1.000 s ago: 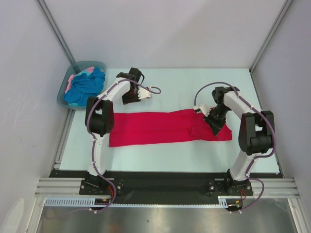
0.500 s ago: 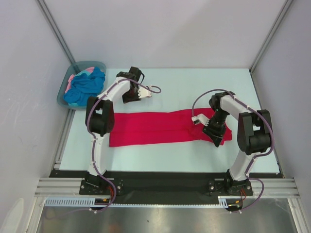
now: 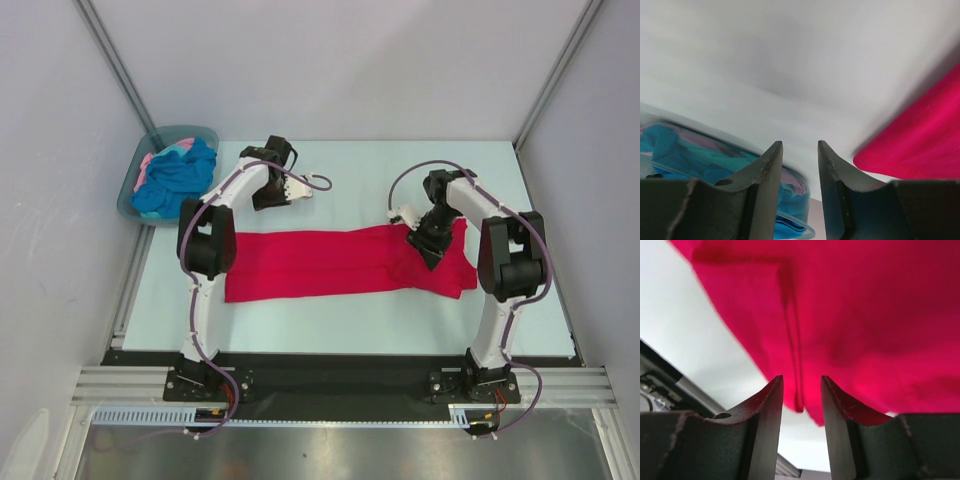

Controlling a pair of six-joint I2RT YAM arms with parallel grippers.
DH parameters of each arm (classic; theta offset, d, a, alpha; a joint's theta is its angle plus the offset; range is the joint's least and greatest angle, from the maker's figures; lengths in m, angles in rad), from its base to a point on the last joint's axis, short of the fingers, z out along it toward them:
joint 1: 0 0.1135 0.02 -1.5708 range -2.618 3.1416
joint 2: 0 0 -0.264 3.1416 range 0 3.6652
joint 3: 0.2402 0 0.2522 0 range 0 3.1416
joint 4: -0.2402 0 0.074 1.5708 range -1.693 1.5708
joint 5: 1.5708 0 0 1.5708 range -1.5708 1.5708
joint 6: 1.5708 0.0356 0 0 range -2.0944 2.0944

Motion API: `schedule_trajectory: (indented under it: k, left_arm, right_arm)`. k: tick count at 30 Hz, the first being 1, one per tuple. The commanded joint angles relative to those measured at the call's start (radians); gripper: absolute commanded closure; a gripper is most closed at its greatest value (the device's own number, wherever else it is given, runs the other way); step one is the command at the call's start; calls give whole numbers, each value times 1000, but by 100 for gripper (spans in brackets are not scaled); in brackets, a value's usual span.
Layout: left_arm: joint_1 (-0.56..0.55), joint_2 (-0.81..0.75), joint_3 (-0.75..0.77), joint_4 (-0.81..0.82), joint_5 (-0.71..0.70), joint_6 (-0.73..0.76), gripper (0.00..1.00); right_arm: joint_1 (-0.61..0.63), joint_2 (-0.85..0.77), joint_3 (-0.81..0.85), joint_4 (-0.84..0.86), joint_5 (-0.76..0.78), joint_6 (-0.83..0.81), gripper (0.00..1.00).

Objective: Fold and stack the t-shirts
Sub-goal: Fold the tshirt

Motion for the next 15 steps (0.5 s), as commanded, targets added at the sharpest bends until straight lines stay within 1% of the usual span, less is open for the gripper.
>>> schedule_trajectory:
  k: [1, 5, 15]
  left_arm:
    - [1, -3, 38, -6, -11, 20, 60]
    - [1, -20, 26, -7, -13, 16, 60]
    - [1, -51, -25, -6, -16, -4, 60]
  right_arm:
    - [31, 58, 58, 50, -27, 42, 58]
    - [60, 102, 93, 50, -48, 36, 58]
    - [113, 128, 142, 31, -97, 24, 54]
